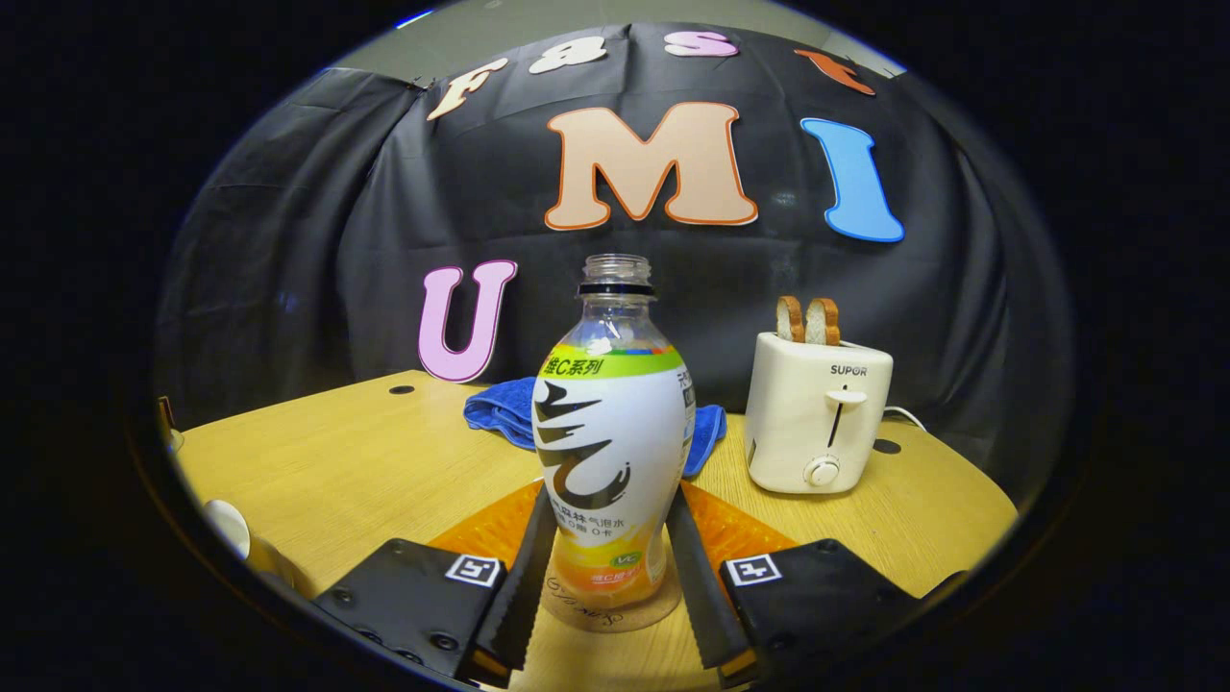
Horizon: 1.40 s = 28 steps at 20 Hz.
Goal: Open the teacup lid with one hand, grasp the water bottle and pour water into the teacup with the other hand; after pouring, place the water bottle on the coaster and then close the teacup lid.
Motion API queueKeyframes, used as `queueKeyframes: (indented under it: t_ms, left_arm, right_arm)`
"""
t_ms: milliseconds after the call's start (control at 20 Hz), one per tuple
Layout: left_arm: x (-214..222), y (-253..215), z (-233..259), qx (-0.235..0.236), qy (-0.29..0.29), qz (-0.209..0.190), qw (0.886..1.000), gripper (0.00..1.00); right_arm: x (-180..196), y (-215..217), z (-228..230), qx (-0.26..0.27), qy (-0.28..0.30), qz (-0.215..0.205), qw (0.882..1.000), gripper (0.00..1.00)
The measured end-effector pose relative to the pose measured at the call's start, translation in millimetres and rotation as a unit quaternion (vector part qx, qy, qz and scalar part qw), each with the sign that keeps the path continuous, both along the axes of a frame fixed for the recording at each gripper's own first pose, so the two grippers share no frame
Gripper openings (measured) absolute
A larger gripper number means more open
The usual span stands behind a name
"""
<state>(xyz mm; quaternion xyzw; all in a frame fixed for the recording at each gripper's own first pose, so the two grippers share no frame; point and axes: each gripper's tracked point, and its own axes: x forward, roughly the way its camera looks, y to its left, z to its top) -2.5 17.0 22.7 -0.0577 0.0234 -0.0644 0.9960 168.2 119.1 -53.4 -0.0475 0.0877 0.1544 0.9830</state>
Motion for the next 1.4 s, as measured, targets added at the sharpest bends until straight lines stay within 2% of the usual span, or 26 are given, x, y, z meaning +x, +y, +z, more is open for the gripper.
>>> queueKeyframes:
  t_ms: [150,200,300,550,600,650,950,1000,1100,1150,1200,1250,1300,1400]
  left_arm:
    - [0,-2,2,0.001,-0.002,-0.001,1.000,0.24]
    - [0,-2,2,0.001,-0.002,-0.002,1.000,0.24]
    - [-1,-5,2,0.002,-0.001,-0.004,1.000,0.24]
    - [0,-11,1,0.003,0.001,-0.011,1.000,0.24]
    - [0,-14,1,0.003,0.001,-0.014,1.000,0.24]
    - [0,-17,2,0.005,0.001,-0.017,1.000,0.24]
    - [8,-37,0,0.013,0.001,-0.037,0.999,0.24]
    - [10,-41,-1,0.013,0.002,-0.042,0.999,0.24]
    - [13,-49,-3,0.014,0.005,-0.050,0.999,0.24]
    - [15,-52,-6,0.016,0.008,-0.053,0.998,0.24]
    - [17,-55,-8,0.017,0.010,-0.055,0.998,0.24]
    - [18,-58,-10,0.018,0.012,-0.058,0.998,0.24]
    - [19,-61,-12,0.019,0.014,-0.060,0.998,0.24]
    - [21,-65,-17,0.022,0.020,-0.062,0.998,0.24]
  right_arm:
    - [-3,0,1,-0.009,-0.005,0.002,1.000,0.70]
    - [-5,1,2,-0.009,-0.005,0.004,1.000,0.75]
    - [-4,0,0,-0.005,-0.003,0.004,1.000,0.79]
    - [-7,-7,4,0.006,0.001,-0.003,1.000,0.83]
    - [-8,-9,4,0.009,0.001,-0.003,1.000,0.90]
    - [-10,-11,6,0.011,-0.001,-0.004,1.000,0.92]
    - [-42,-28,26,0.027,-0.028,0.000,0.999,0.92]
    - [-47,-33,29,0.029,-0.032,-0.002,0.999,1.00]
    - [-58,-40,37,0.034,-0.041,-0.002,0.999,0.94]
    - [-62,-45,40,0.034,-0.046,-0.003,0.998,0.94]
    - [-68,-49,42,0.035,-0.047,-0.002,0.998,1.00]
    - [-72,-51,45,0.036,-0.048,-0.003,0.998,0.95]
    - [-76,-54,47,0.039,-0.049,-0.002,0.998,0.99]
    - [-86,-61,53,0.041,-0.058,-0.004,0.997,0.99]
